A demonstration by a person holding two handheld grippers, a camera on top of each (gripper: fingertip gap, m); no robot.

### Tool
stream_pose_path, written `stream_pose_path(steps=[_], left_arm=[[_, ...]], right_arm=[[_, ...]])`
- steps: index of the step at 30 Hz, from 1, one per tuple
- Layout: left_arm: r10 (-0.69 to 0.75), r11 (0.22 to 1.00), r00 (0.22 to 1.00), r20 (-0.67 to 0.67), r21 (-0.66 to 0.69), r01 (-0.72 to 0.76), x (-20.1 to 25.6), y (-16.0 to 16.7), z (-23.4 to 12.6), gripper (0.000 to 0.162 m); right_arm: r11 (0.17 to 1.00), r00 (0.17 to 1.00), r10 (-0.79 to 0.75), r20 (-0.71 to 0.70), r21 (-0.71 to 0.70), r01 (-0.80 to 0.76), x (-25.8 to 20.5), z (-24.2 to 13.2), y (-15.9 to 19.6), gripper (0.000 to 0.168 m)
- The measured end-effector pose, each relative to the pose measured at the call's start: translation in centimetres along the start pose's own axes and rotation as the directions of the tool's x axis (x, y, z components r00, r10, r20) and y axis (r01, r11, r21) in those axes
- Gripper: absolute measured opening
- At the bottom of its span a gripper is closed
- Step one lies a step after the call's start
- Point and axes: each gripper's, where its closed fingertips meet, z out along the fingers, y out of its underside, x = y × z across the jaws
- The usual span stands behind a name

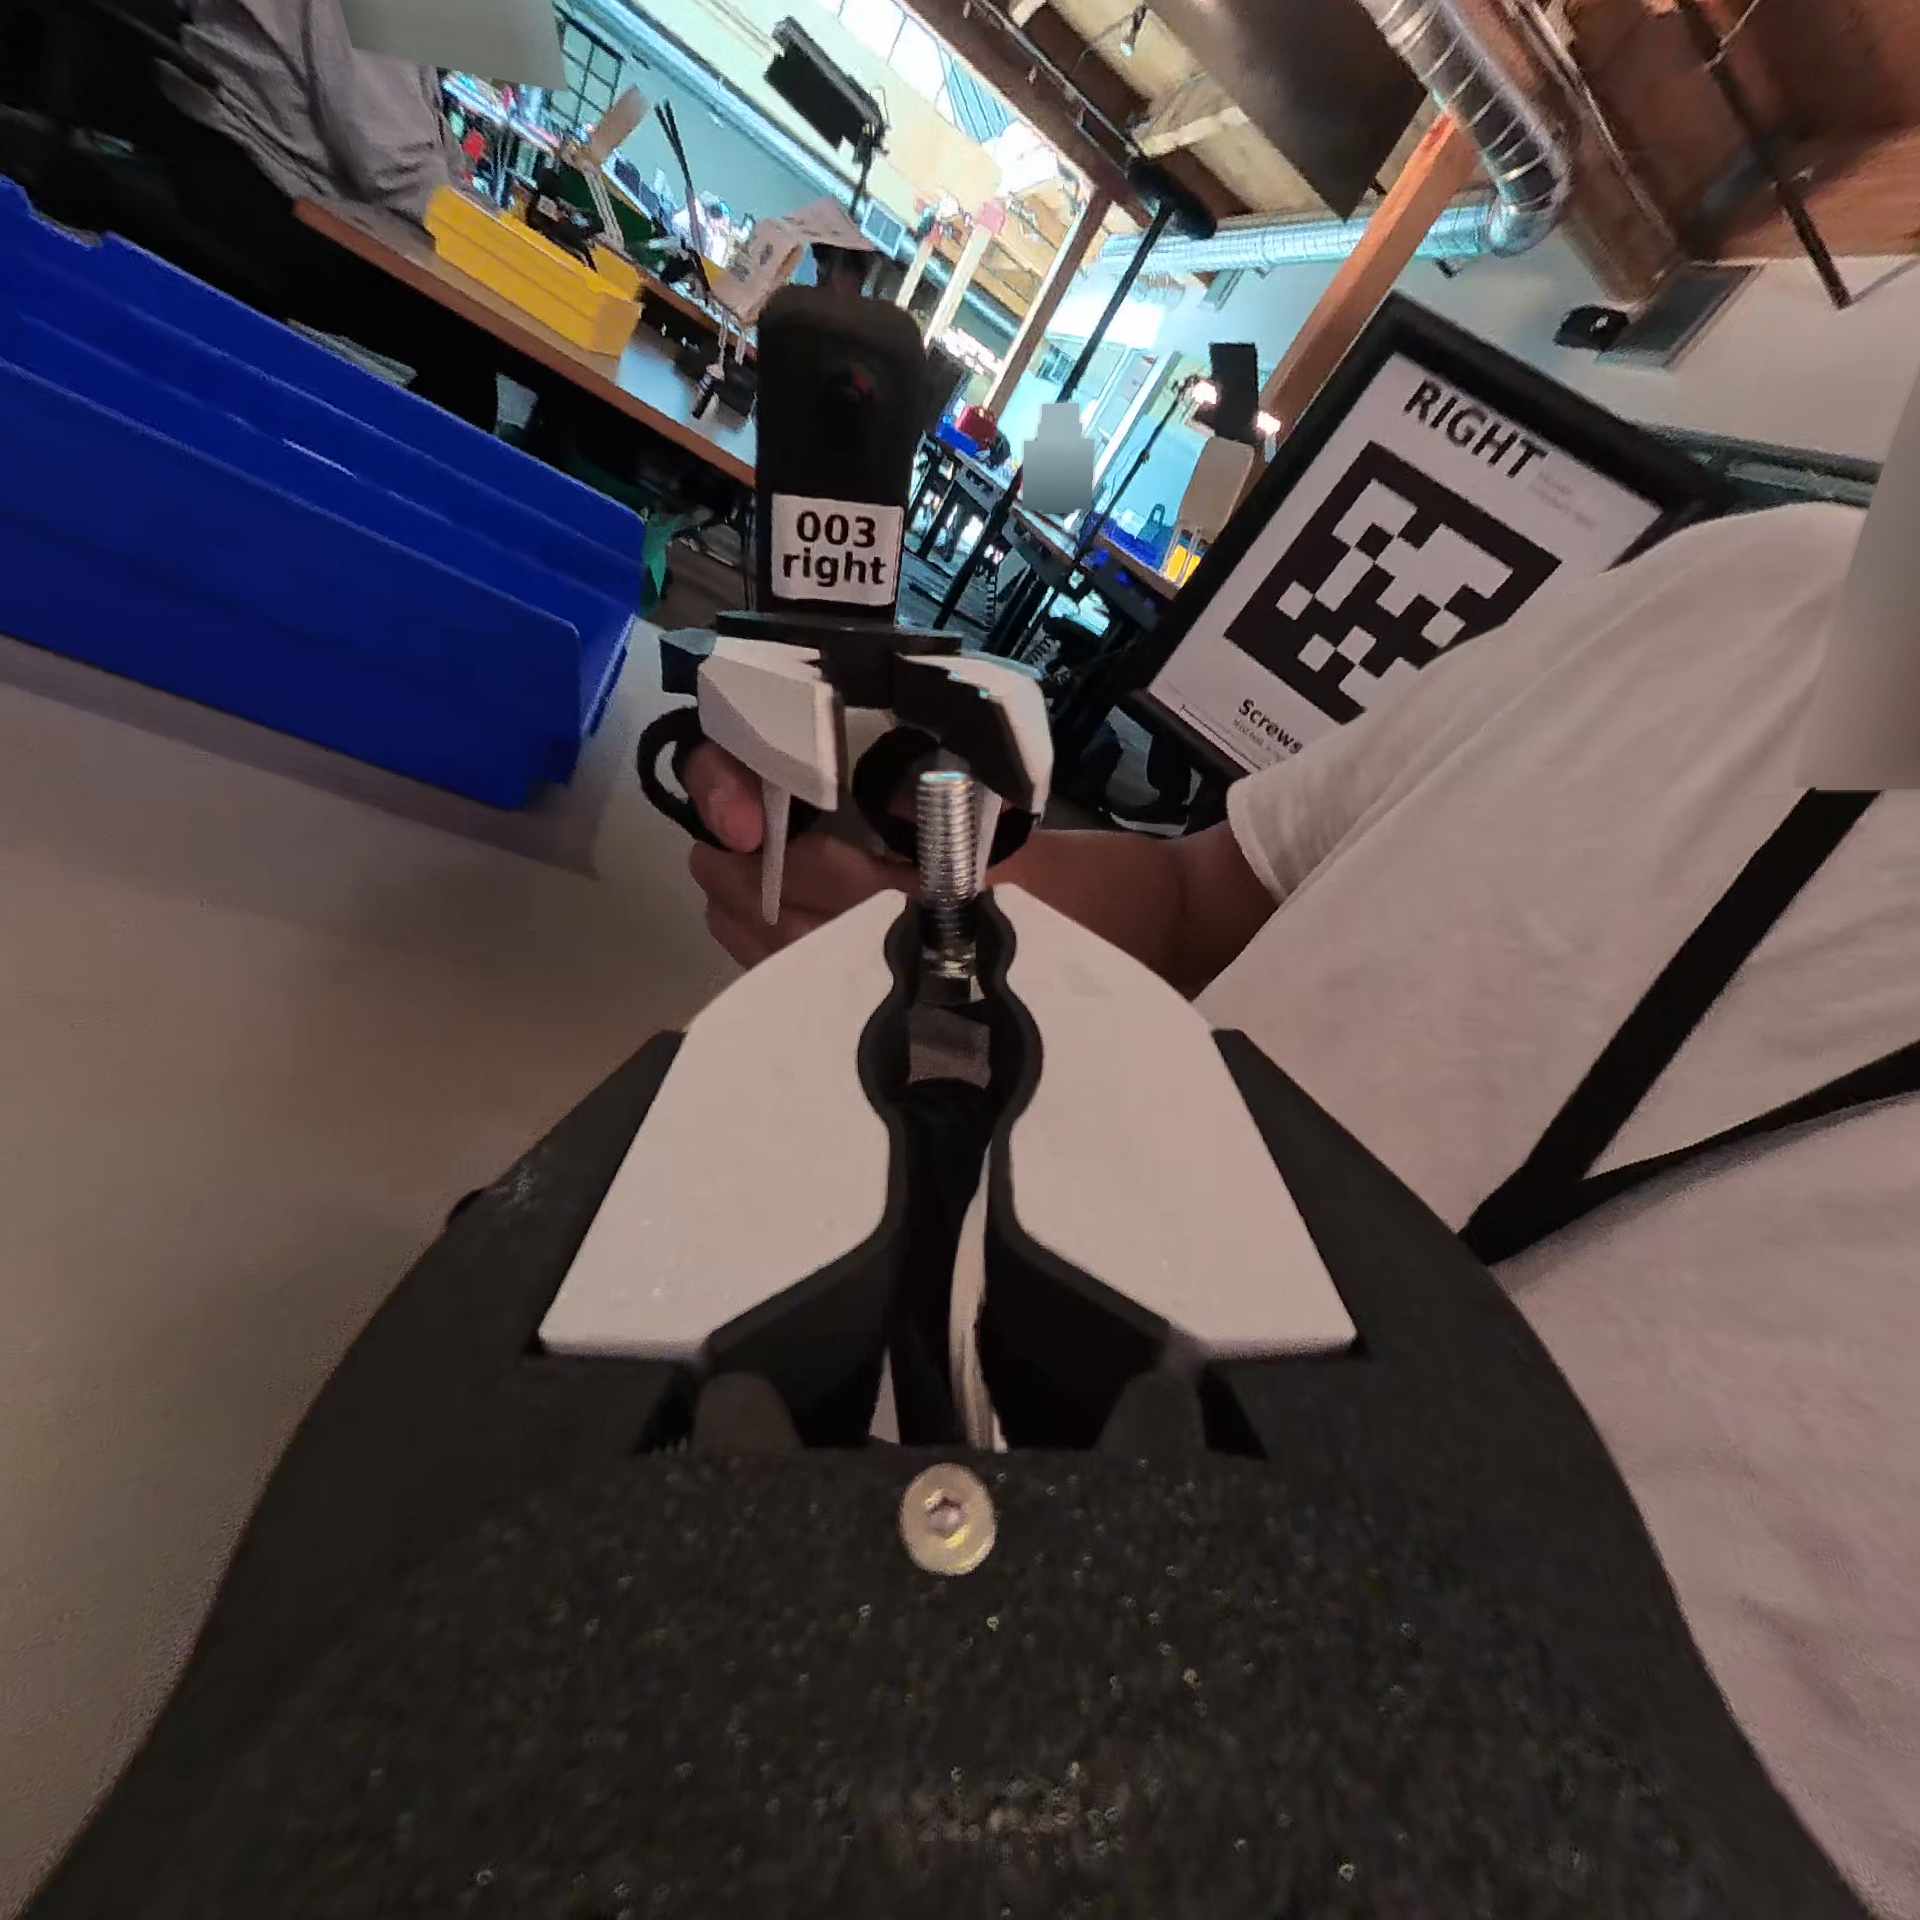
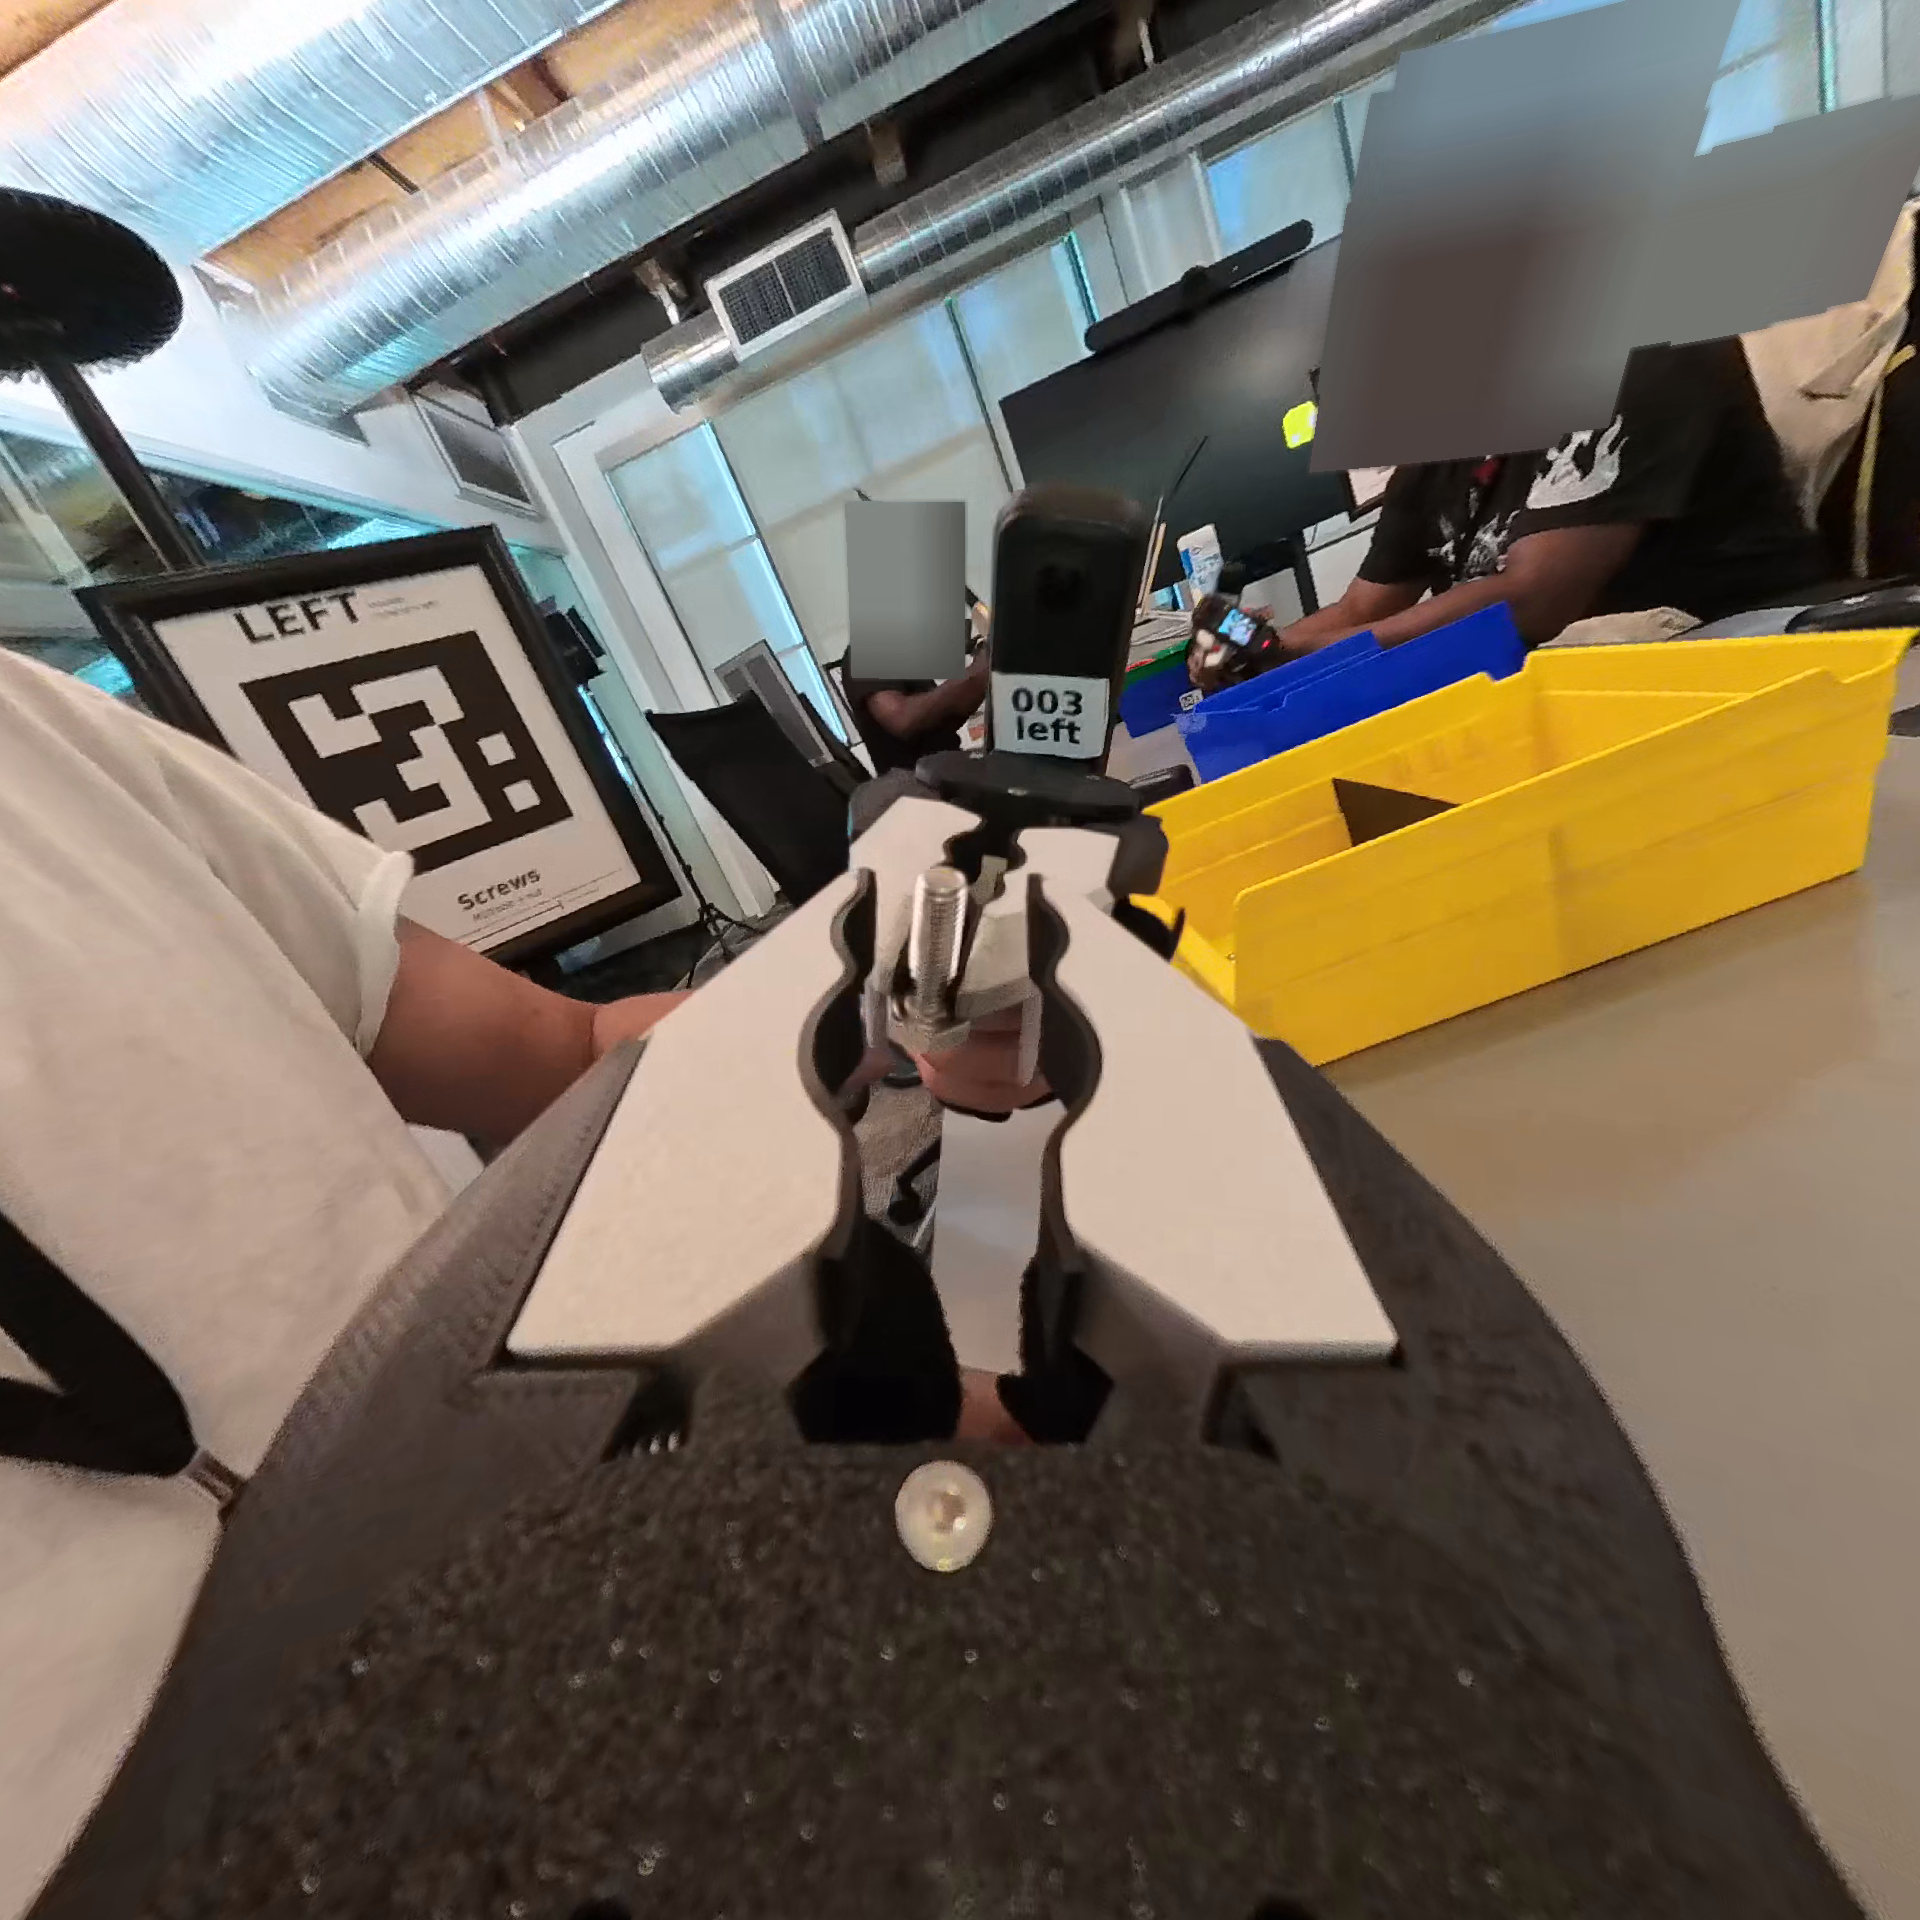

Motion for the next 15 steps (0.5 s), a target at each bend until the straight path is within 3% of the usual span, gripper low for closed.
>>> stream_pose_path(steps=[2,5,9,11,15], left_arm=[[0.002,1.000,1.000,-0.014,0.002,-0.002,0.3,0.0,0.4,0.009],[-0.001,1.000,1.000,-0.012,0.029,0.002,0.1,-0.2,0.5,0.009],[0.060,0.994,0.989,0.139,0.080,-0.071,-2.4,0.0,-0.1,0.011],[0.116,0.988,0.965,0.236,0.074,-0.137,-3.8,0.8,-0.8,0.033],[0.177,0.984,0.929,0.324,-0.064,-0.165,-5.4,3.0,-0.7,0.041]], right_arm=[[1.000,1.000,-0.006,0.025,-0.029,0.007,-0.6,0.2,0.6,0.027],[0.999,0.999,-0.031,0.015,-0.023,0.032,-0.6,0.0,0.6,0.009],[1.000,0.999,-0.010,-0.045,-0.008,0.010,1.4,-0.8,1.2,0.009],[1.000,0.997,-0.003,-0.079,0.022,0.005,2.6,-1.5,1.1,0.009],[0.996,0.991,-0.055,-0.120,-0.073,0.047,3.7,-1.8,2.4,0.009]])
